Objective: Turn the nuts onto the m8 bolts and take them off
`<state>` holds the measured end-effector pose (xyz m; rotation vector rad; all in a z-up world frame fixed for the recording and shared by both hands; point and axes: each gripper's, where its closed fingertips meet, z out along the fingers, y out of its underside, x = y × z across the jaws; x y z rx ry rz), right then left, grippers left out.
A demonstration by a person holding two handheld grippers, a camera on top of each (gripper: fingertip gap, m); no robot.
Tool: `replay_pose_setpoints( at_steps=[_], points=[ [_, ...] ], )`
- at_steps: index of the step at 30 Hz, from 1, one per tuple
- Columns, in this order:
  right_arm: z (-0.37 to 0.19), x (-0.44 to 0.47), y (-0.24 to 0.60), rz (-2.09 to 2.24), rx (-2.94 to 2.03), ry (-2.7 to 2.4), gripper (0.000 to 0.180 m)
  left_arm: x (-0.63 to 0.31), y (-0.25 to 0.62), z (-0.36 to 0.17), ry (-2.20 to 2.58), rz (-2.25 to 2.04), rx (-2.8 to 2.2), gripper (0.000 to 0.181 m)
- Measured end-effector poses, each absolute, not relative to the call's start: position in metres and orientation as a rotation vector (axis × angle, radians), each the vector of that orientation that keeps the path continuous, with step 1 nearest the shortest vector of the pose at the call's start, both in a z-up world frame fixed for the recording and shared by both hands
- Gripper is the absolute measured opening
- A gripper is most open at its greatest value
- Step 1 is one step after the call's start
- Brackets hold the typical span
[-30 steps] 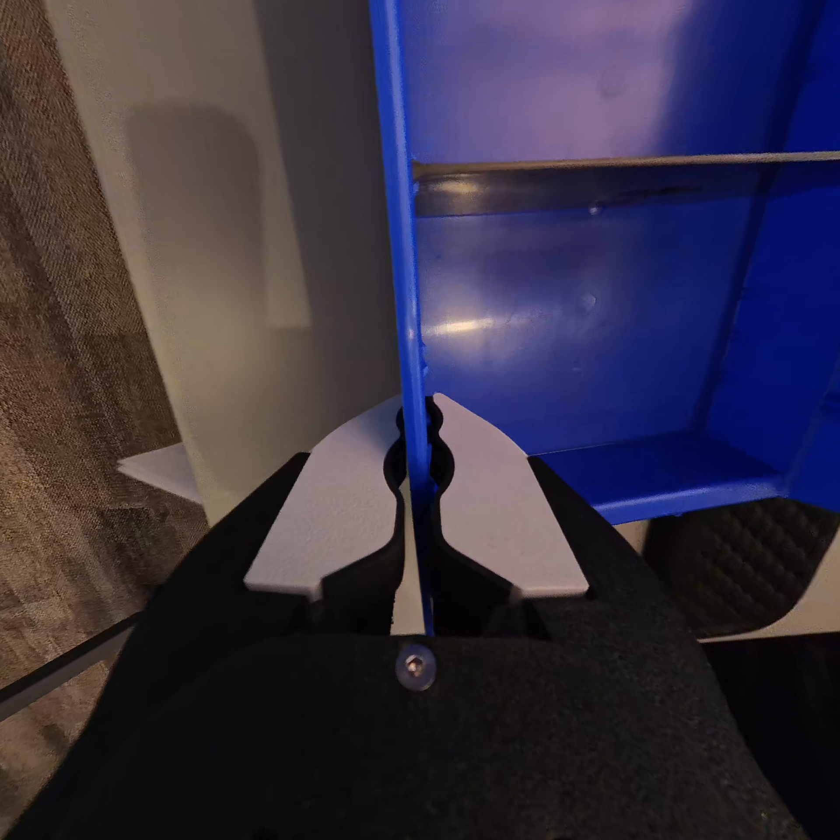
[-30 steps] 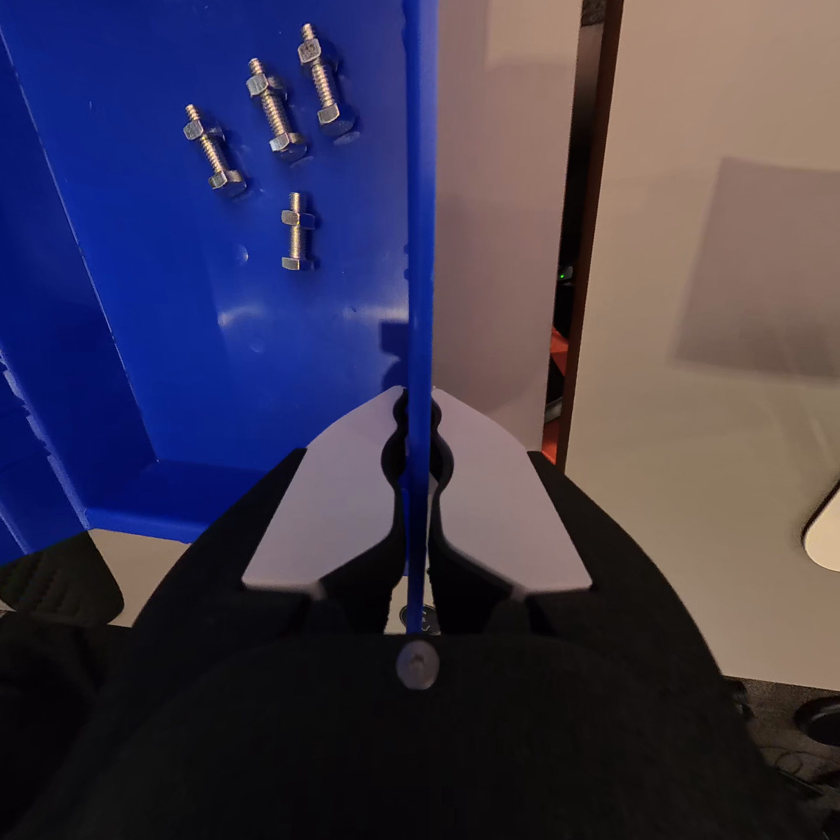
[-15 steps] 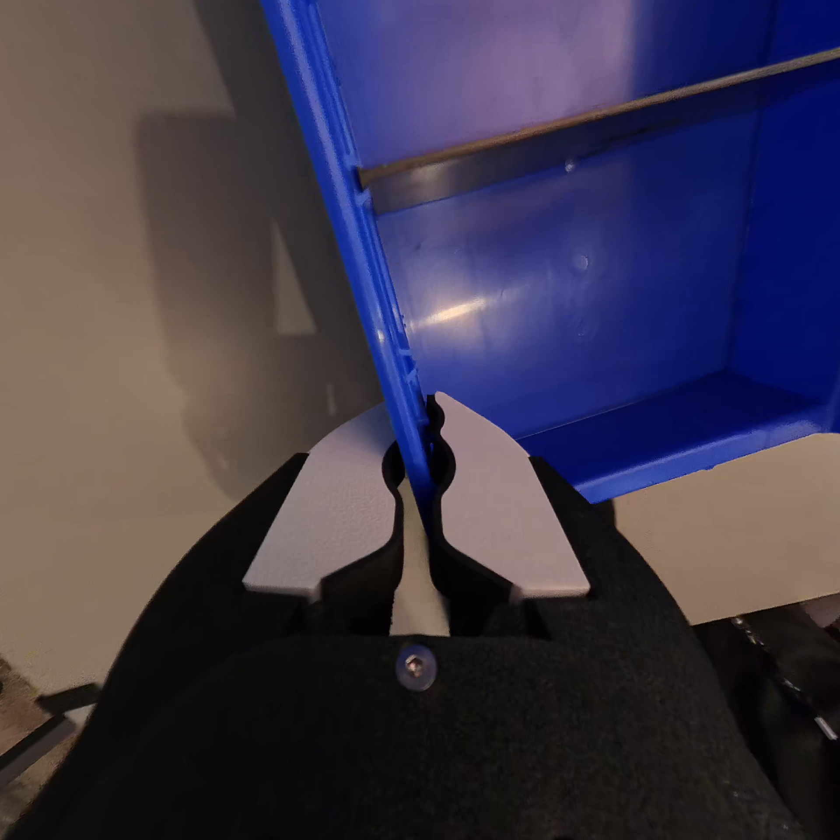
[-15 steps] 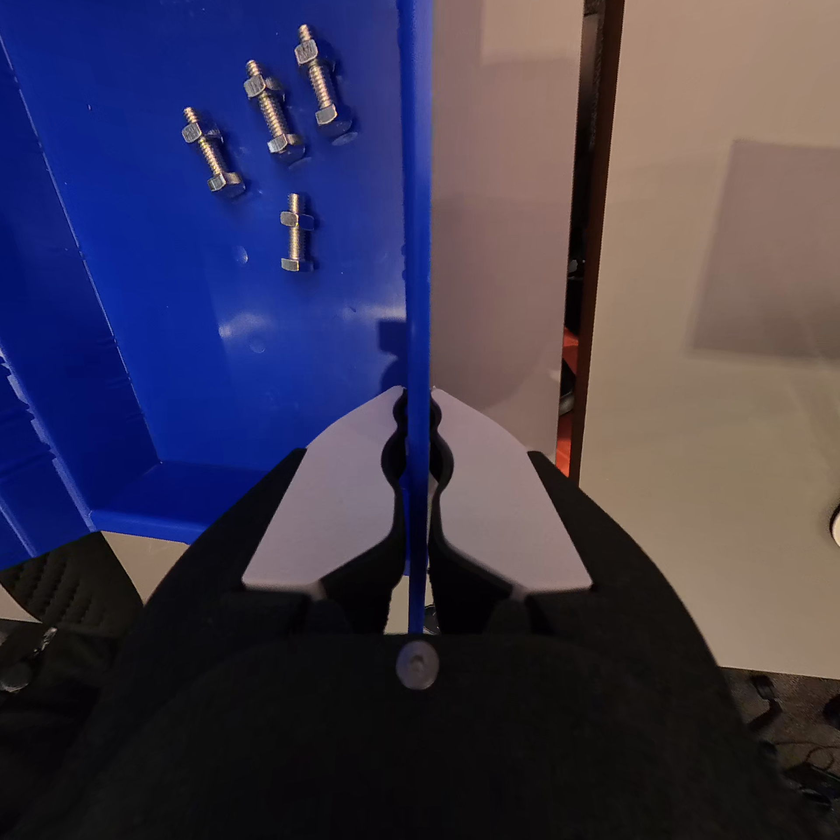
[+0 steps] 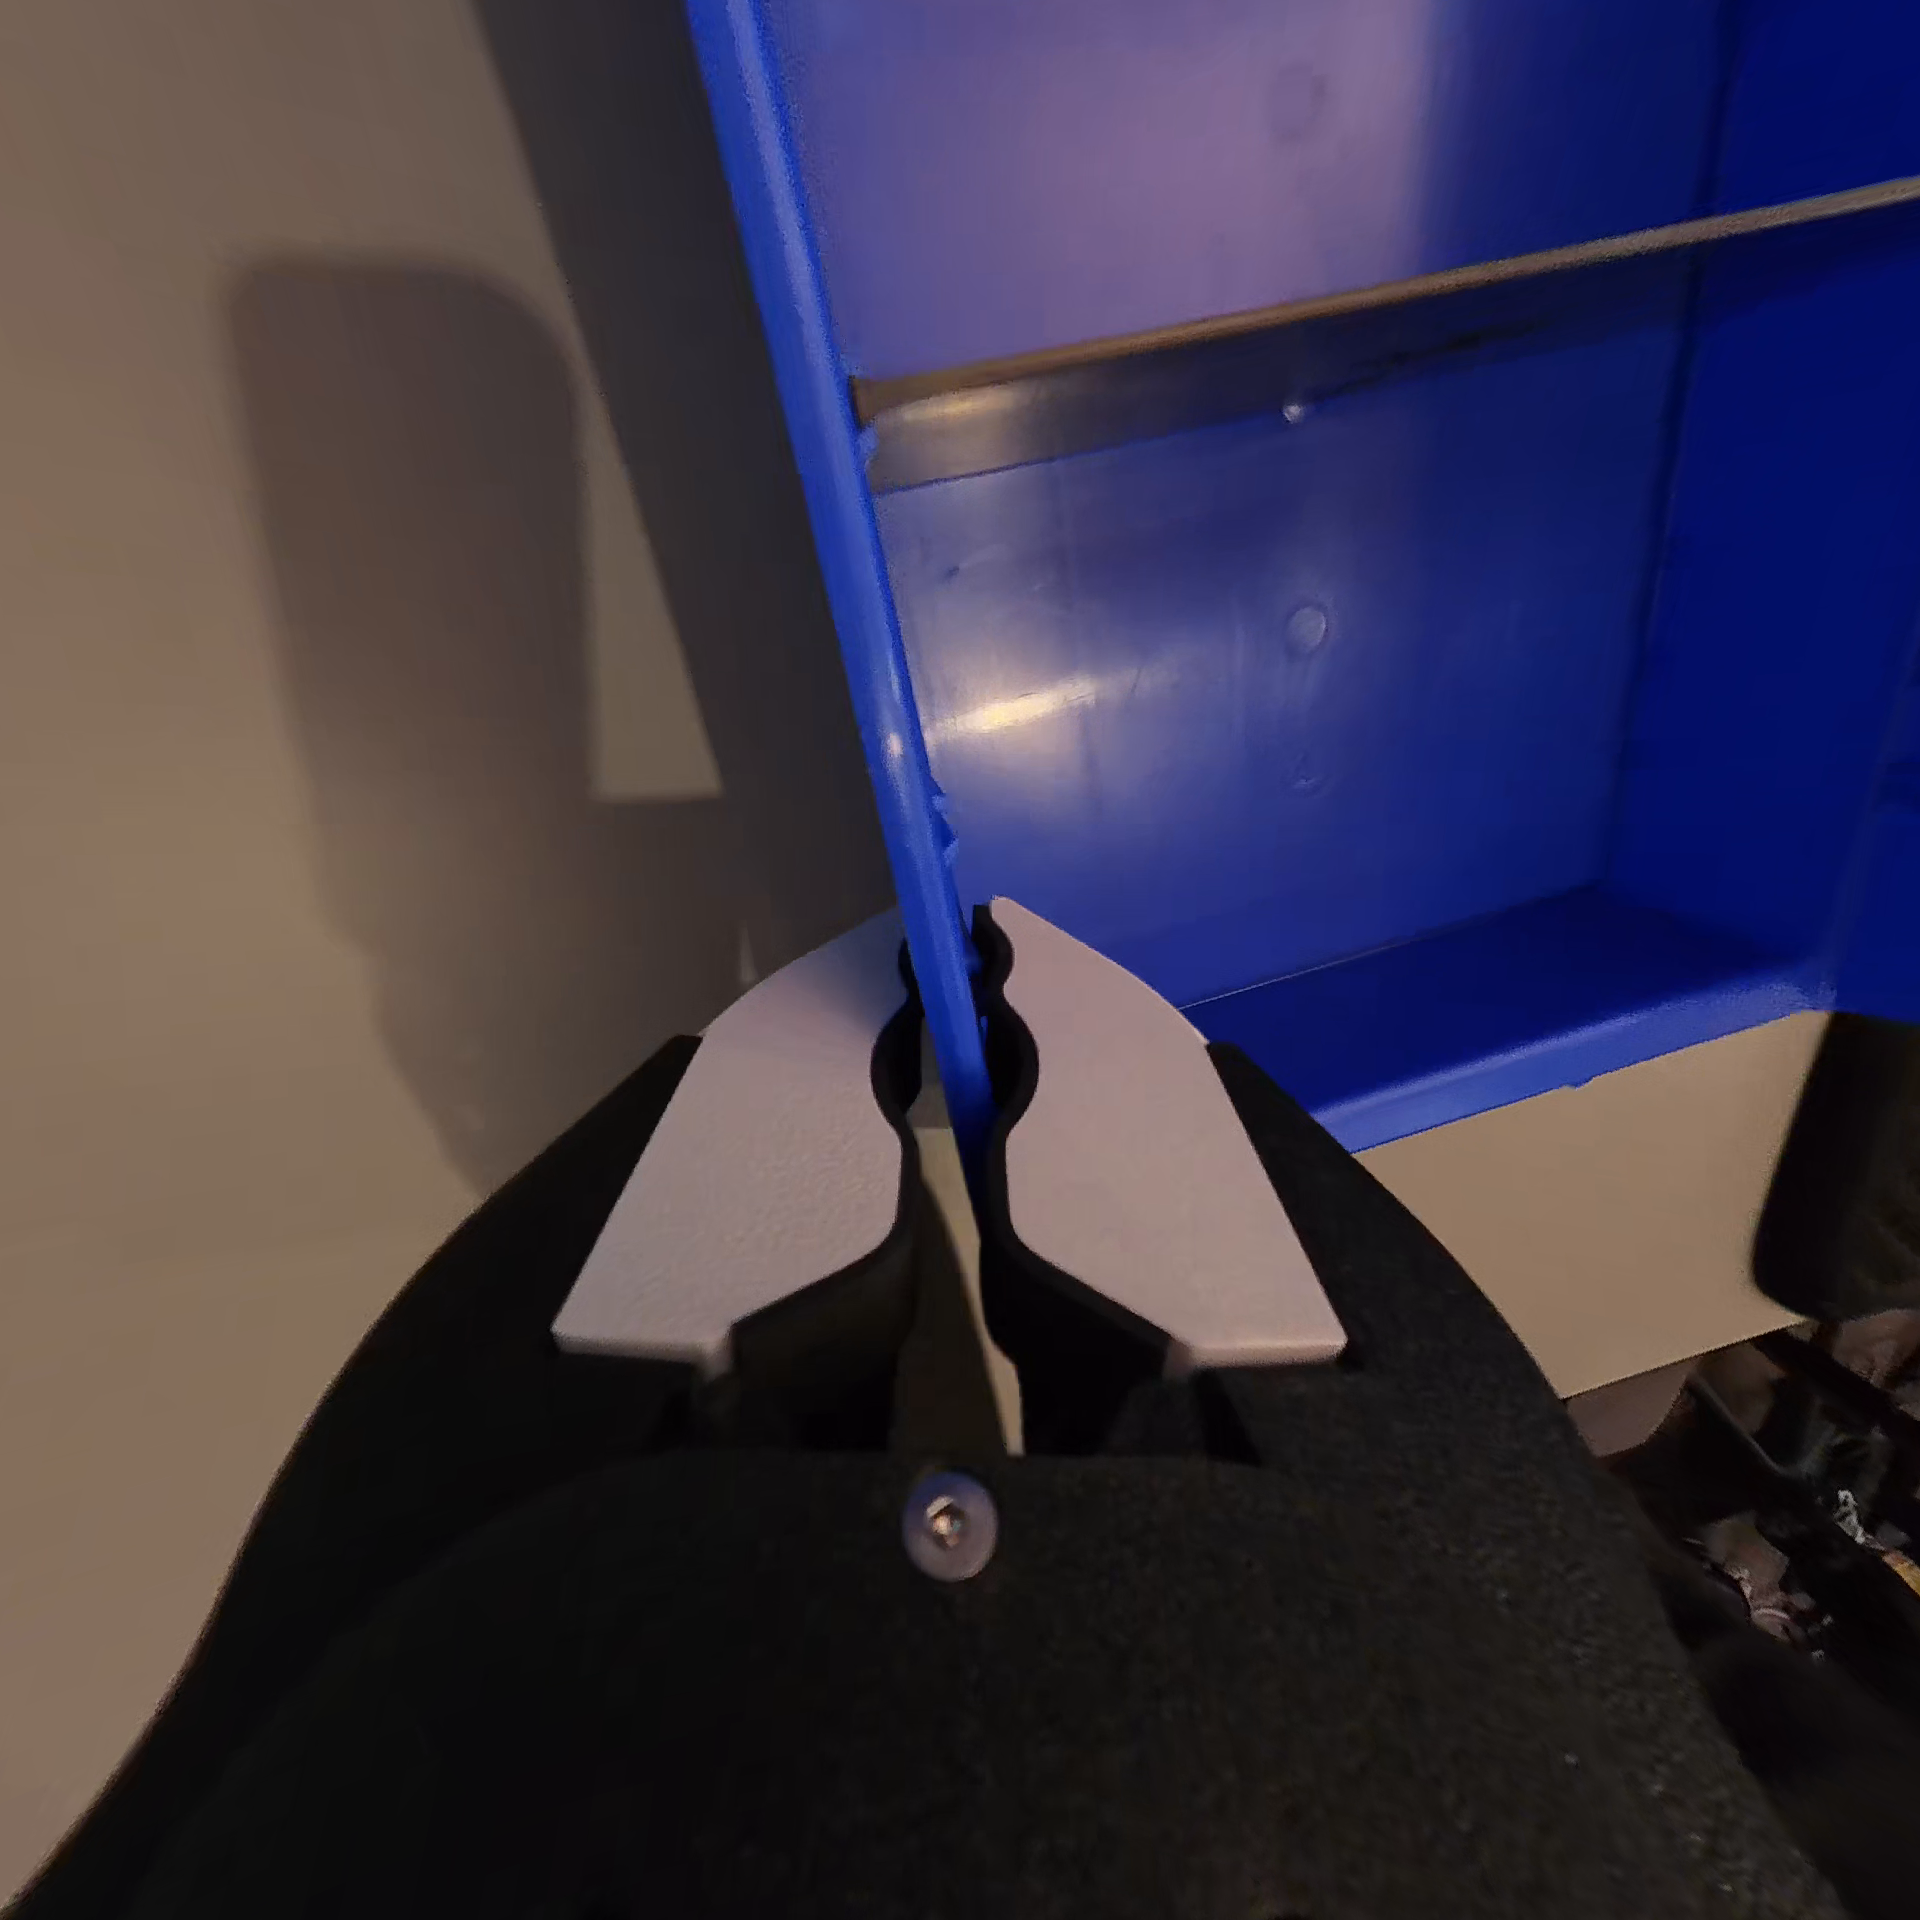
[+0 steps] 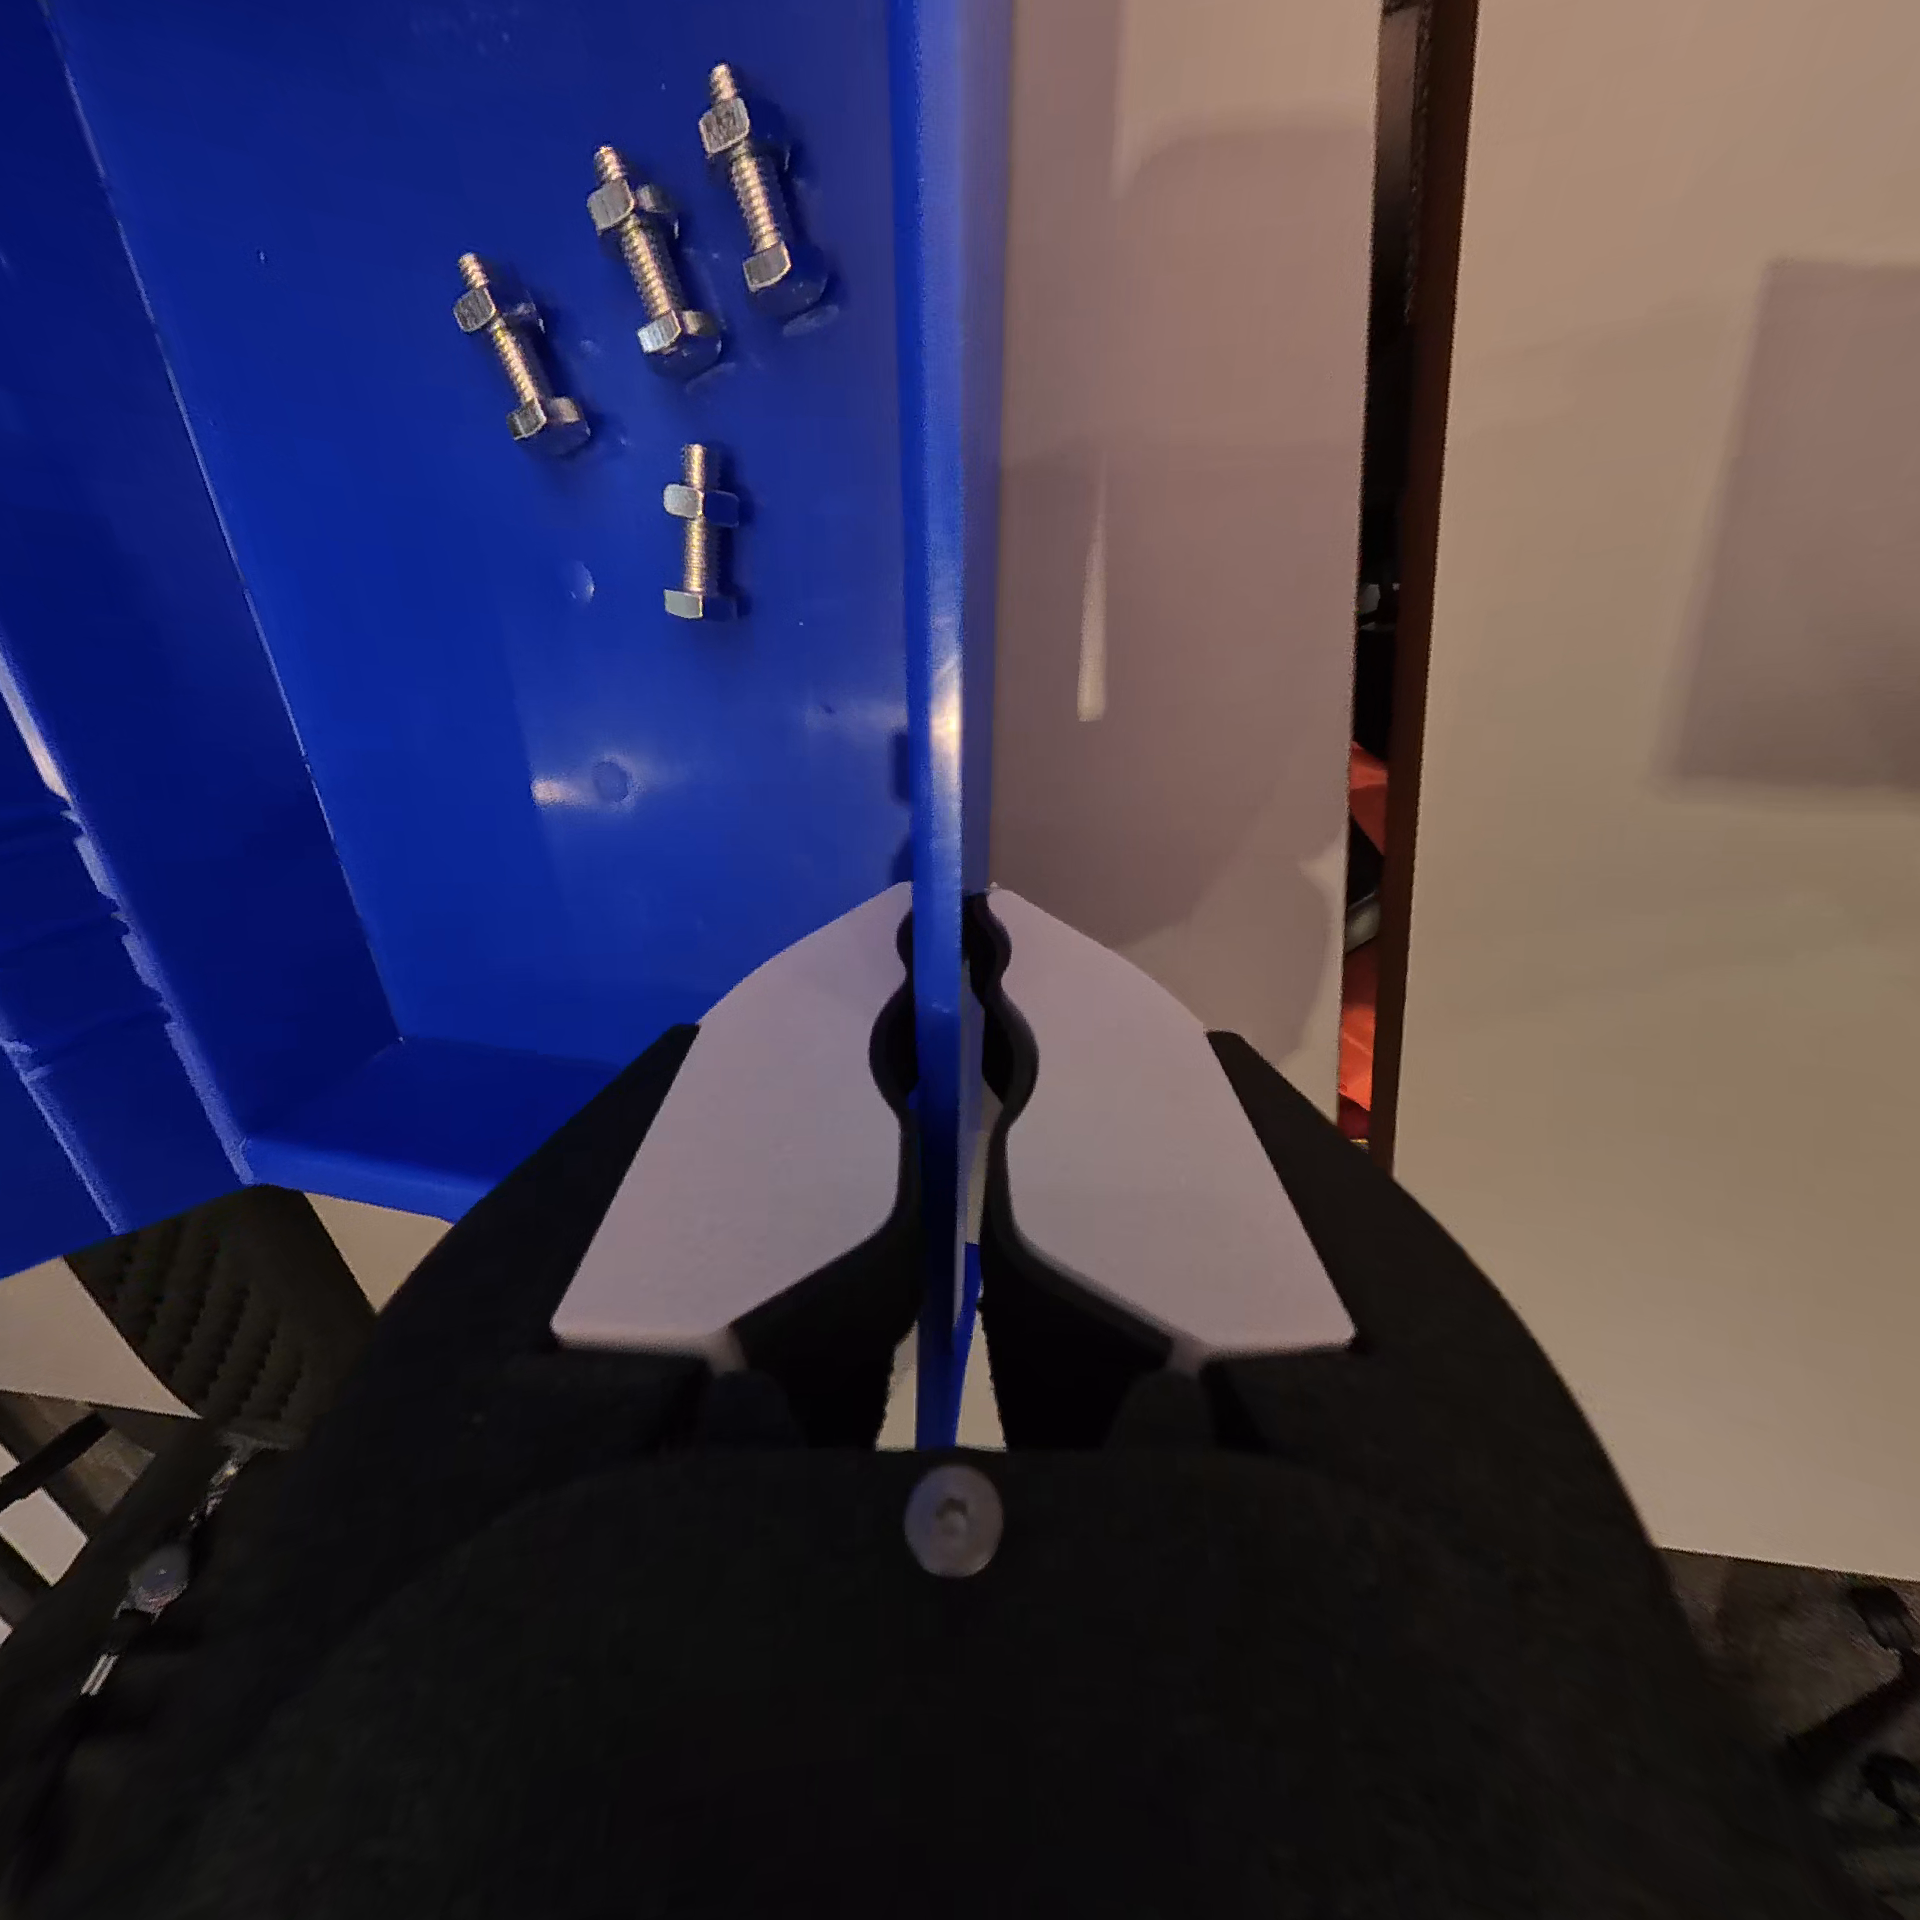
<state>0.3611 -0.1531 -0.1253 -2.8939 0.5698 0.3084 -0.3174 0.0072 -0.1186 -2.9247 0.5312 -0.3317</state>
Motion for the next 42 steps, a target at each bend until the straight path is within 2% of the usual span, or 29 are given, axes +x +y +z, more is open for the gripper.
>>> replay_pose_setpoints(
  at_steps=[3, 5, 12, 18, 27, 34, 42],
  points=[
    [-0.125, 0.355, -0.153, 0.332, -2.878, 0.589, 0.006, -0.294, 0.0, -0.118, 0.57, -0.379, -2.898, 0.009],
    [-0.124, 0.353, -0.152, 0.336, -2.856, 0.606, 0.006, -0.28, -0.006, -0.115, 0.595, -0.483, -2.891, 0.017],
    [-0.114, 0.347, -0.149, 0.37, -2.77, 0.641, 0.007, -0.273, -0.008, -0.076, 0.558, -0.912, -2.697, 0.032],
    [-0.108, 0.334, -0.15, 0.405, -2.755, 0.651, 0.006, -0.309, -0.025, -0.039, 0.59, -1.044, -2.508, 0.027],
    [-0.091, 0.305, -0.145, 0.441, -2.724, 0.599, 0.006, -0.382, -0.063, -0.023, 0.673, -0.965, -2.391, 0.025],
    [-0.028, 0.262, -0.13, 0.356, -2.759, 0.421, 0.006, -0.433, -0.082, -0.019, 0.661, -0.936, -2.331, 0.024],
    [0.073, 0.136, -0.069, 0.366, -2.723, 0.125, 0.006, -0.493, -0.077, -0.016, 0.525, -0.92, -2.271, 0.024]
  ],
)
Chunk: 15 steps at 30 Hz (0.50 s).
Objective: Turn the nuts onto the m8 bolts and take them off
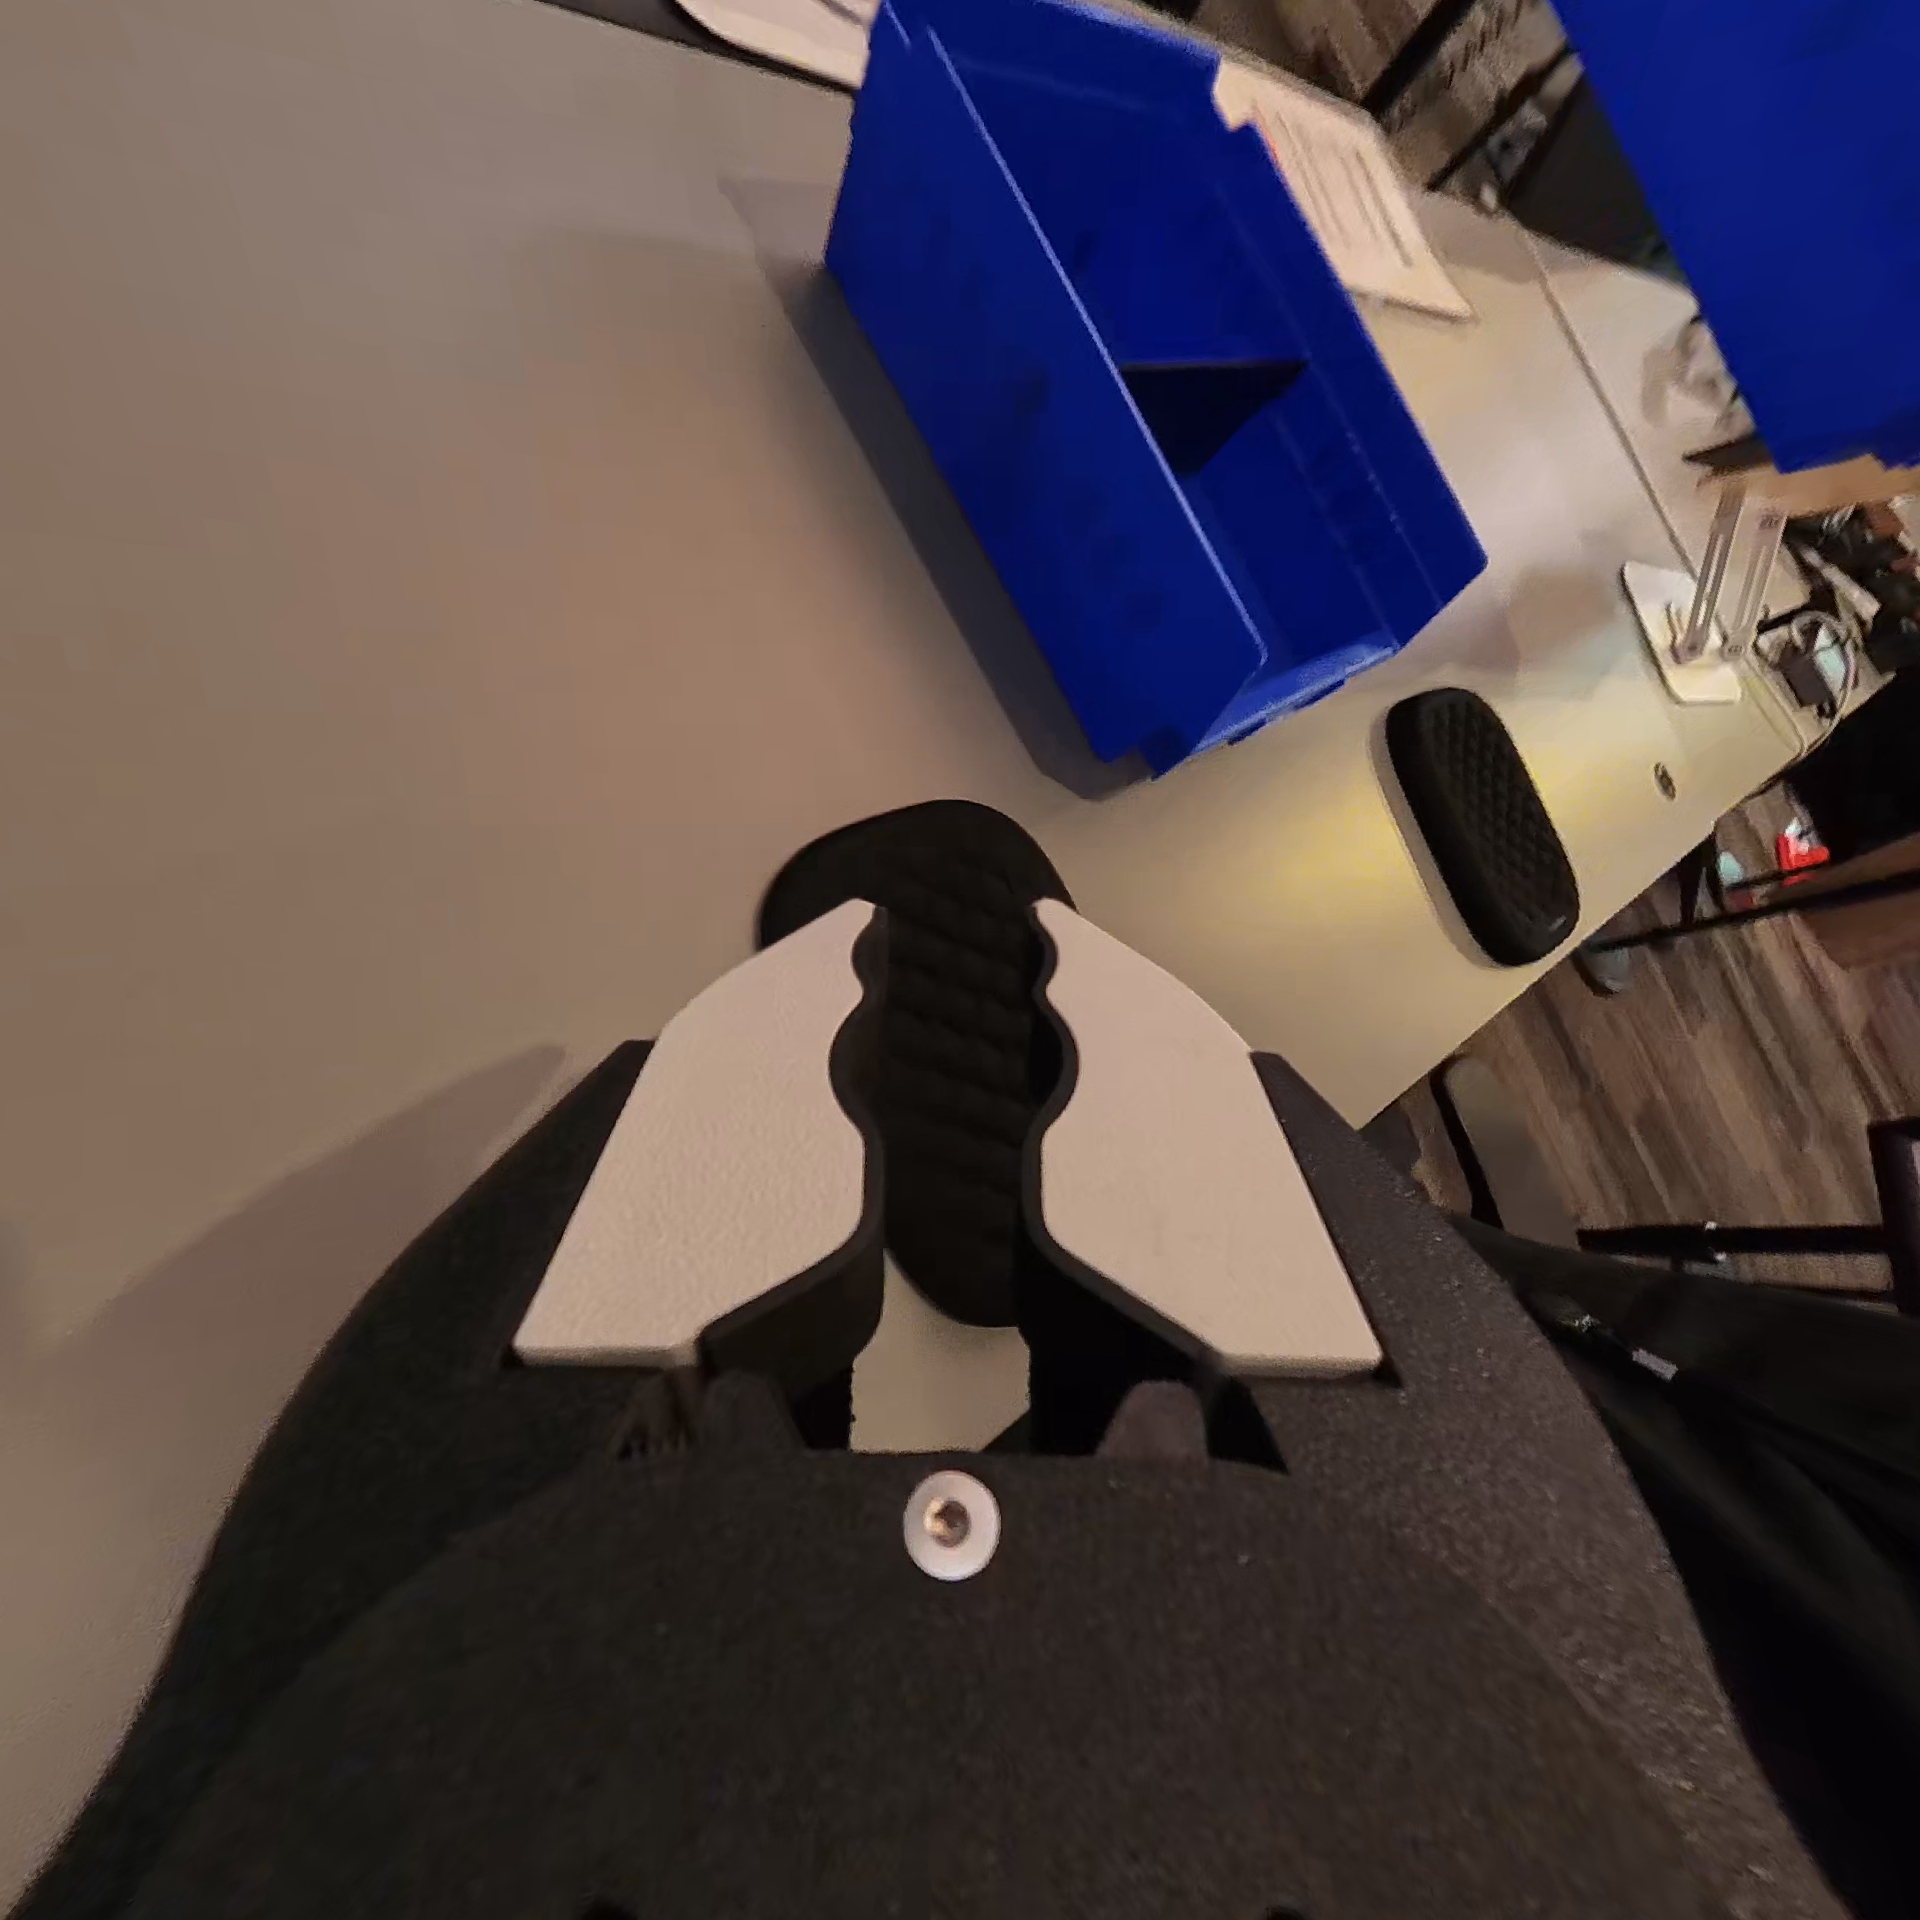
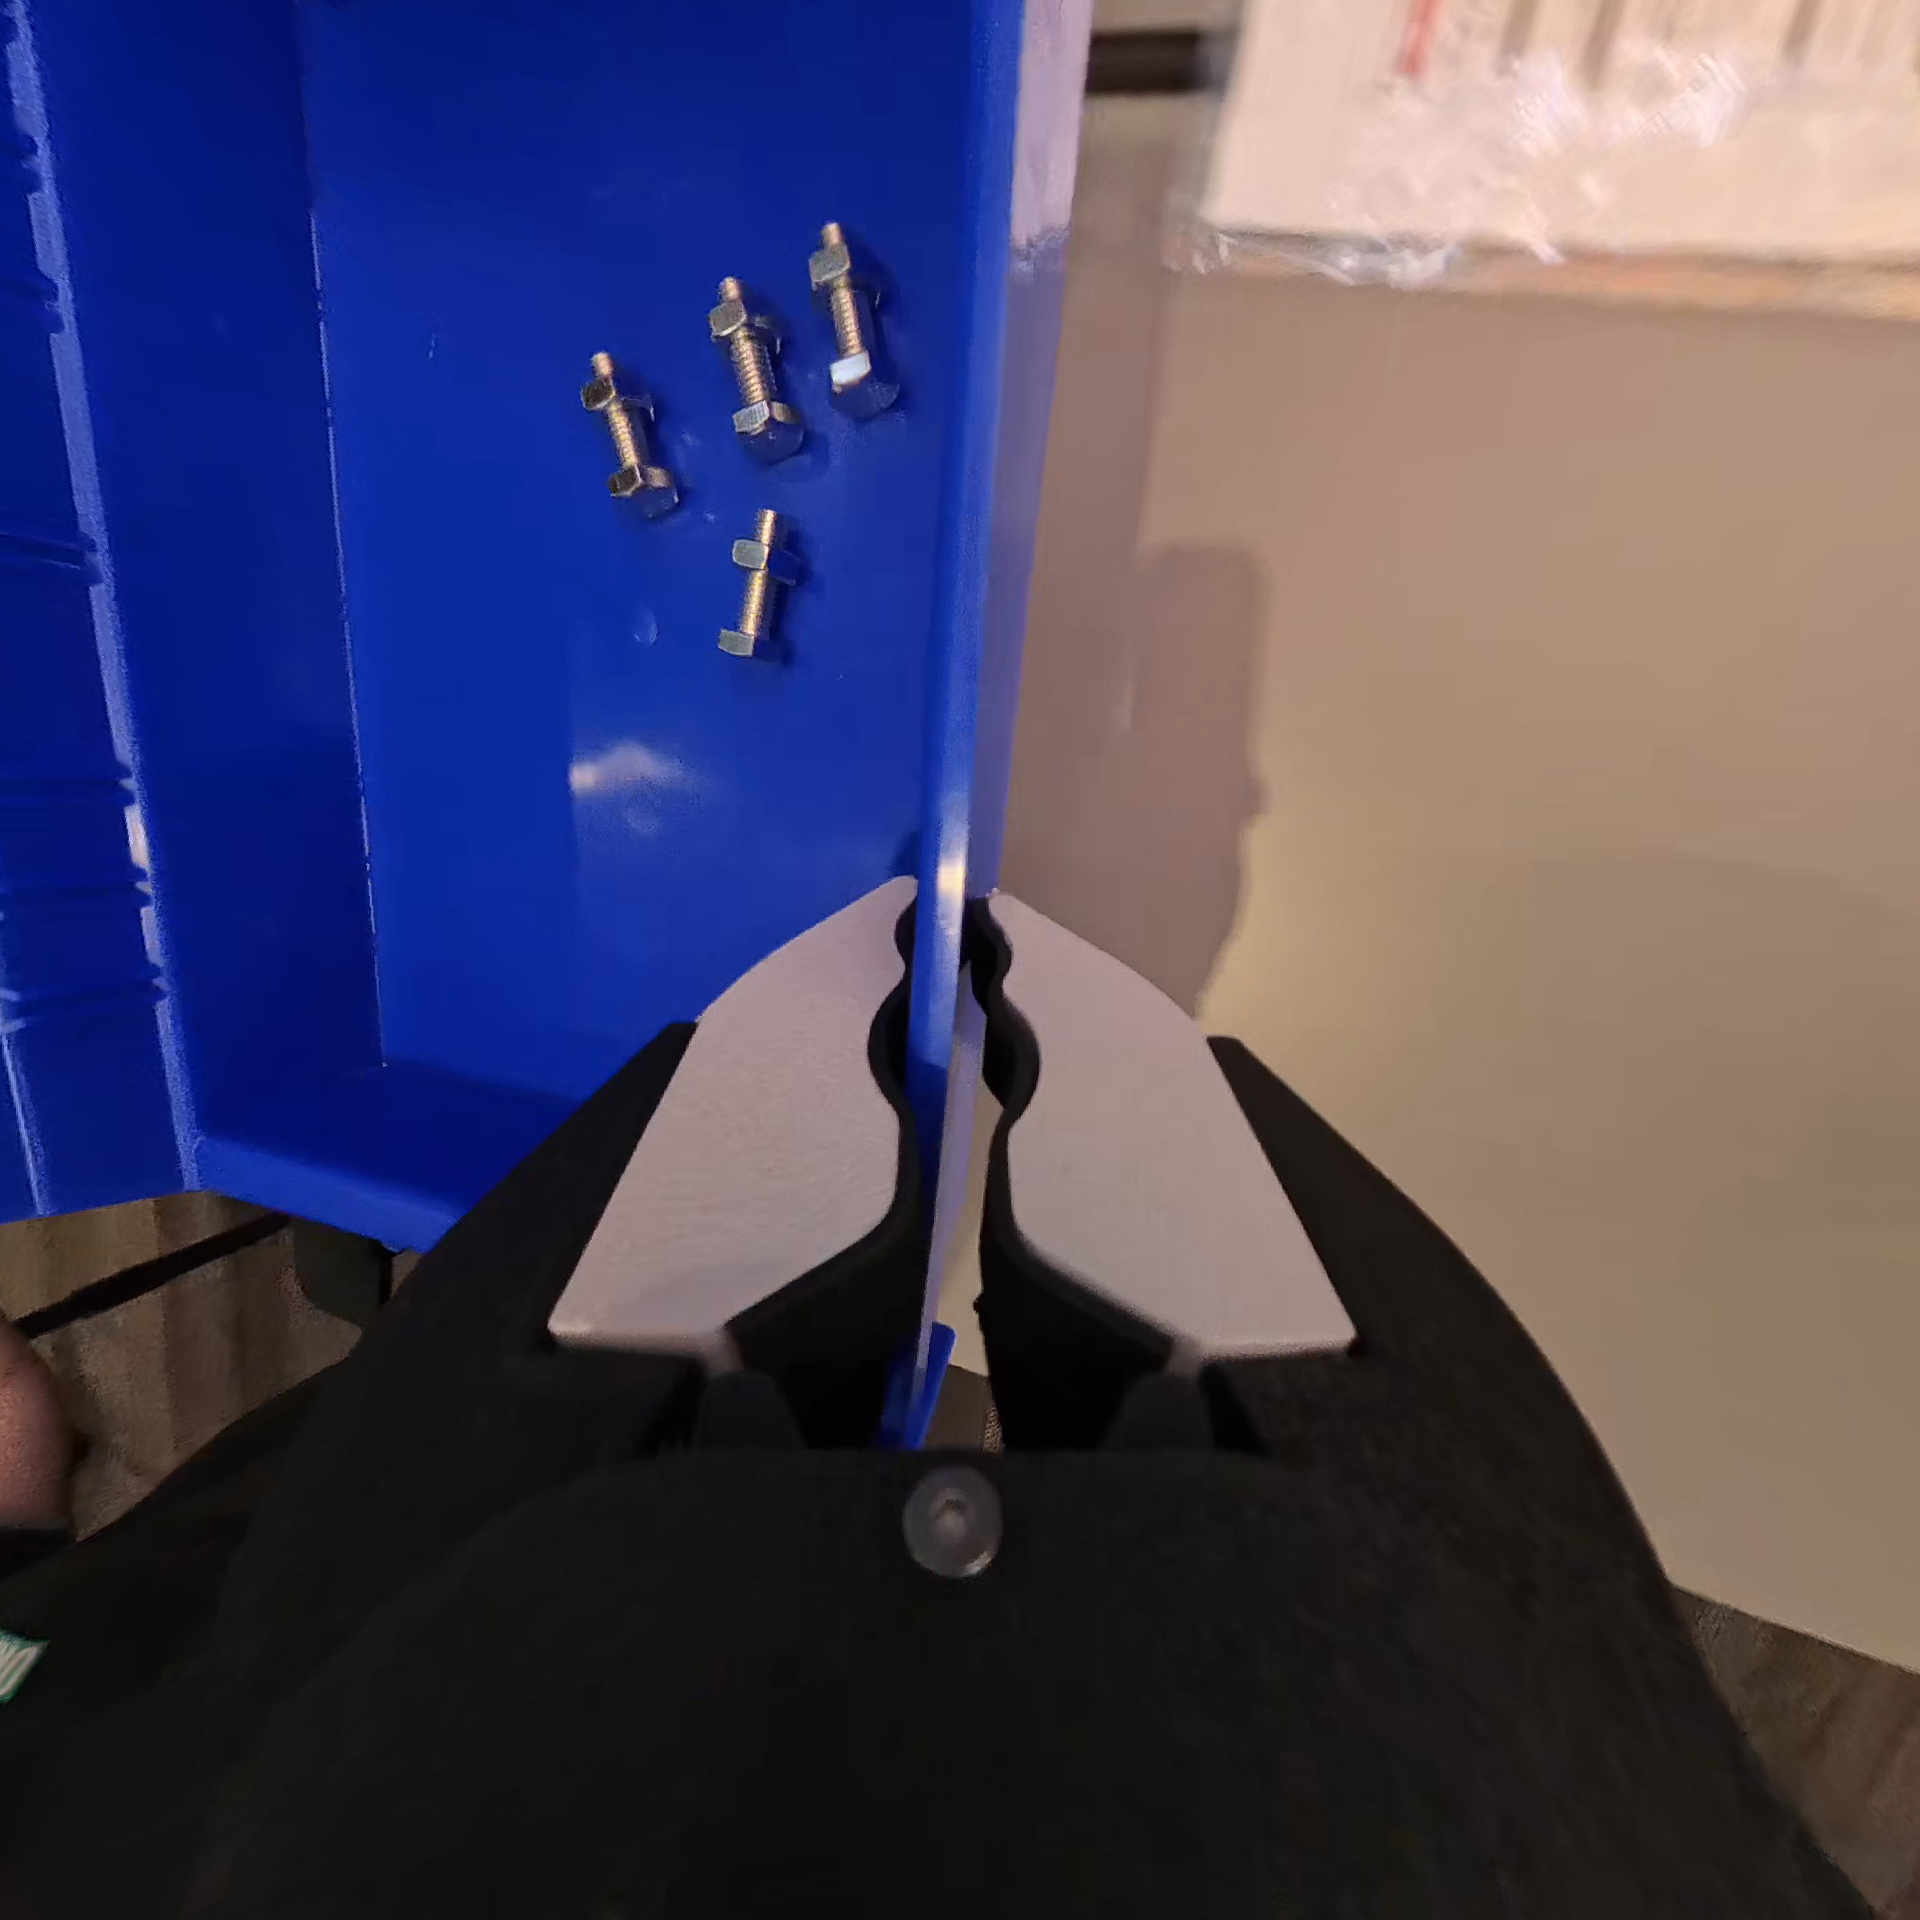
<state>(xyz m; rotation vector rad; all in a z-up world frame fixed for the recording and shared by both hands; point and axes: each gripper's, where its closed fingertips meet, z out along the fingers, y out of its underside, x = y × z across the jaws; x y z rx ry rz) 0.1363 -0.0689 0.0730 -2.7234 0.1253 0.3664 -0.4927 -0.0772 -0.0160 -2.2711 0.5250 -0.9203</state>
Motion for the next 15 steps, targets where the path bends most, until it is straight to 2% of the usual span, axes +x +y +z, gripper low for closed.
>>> replay_pose_setpoints(
  at_steps=[7, 15],
  points=[
    [0.115, -0.046, 0.015, 0.44, -2.663, -0.181, 0.007, -0.543, -0.082, 0.001, 0.396, -0.811, -2.217, 0.027],
    [0.072, -0.246, 0.073, 0.628, -2.667, -0.426, 0.006, -0.583, -0.098, 0.017, 0.333, -0.671, -2.158, 0.032]
  ],
)
